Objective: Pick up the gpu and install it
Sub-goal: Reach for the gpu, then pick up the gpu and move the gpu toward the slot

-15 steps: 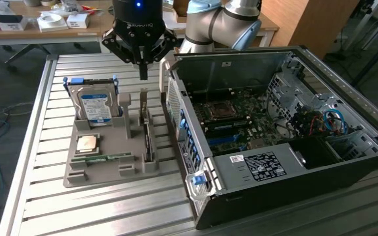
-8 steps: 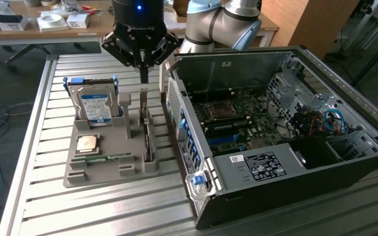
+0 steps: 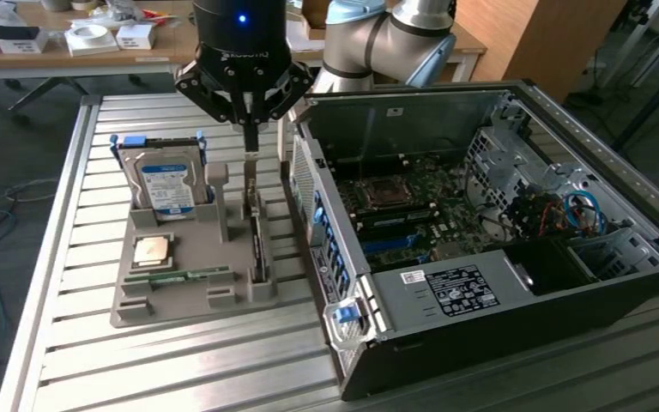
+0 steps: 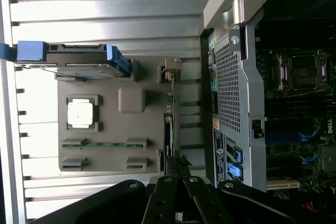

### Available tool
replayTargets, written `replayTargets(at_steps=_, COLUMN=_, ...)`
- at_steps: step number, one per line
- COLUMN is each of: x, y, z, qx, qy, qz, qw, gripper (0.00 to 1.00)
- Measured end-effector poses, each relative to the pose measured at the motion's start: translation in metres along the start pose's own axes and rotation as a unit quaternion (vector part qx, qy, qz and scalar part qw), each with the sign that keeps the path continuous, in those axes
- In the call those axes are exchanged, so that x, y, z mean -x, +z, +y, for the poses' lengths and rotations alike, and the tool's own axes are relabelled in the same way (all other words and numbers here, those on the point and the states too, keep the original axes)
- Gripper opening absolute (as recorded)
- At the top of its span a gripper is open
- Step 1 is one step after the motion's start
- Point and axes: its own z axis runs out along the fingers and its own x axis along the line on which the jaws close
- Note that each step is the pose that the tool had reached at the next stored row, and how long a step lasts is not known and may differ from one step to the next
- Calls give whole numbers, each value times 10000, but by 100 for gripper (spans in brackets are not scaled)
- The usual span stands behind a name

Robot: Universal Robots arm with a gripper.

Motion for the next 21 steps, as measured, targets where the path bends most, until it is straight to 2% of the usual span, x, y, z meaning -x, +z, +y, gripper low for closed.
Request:
replayTargets(at_steps=15, x=0, y=0, z=0, qx=0, qy=0, qz=0, qw=10000, gripper=11)
replayTargets(at_steps=16, x=0, y=0, z=0, qx=0, qy=0, qz=0, qw=10000, gripper=17)
replayTargets(at_steps=17, x=0, y=0, z=0, qx=0, qy=0, qz=0, qw=10000, gripper=17)
replayTargets(at_steps=20, x=0, y=0, z=0, qx=0, qy=0, qz=0, qw=10000, gripper=35)
replayTargets(at_steps=21, x=0, y=0, z=0, qx=0, qy=0, qz=0, qw=10000, gripper=35)
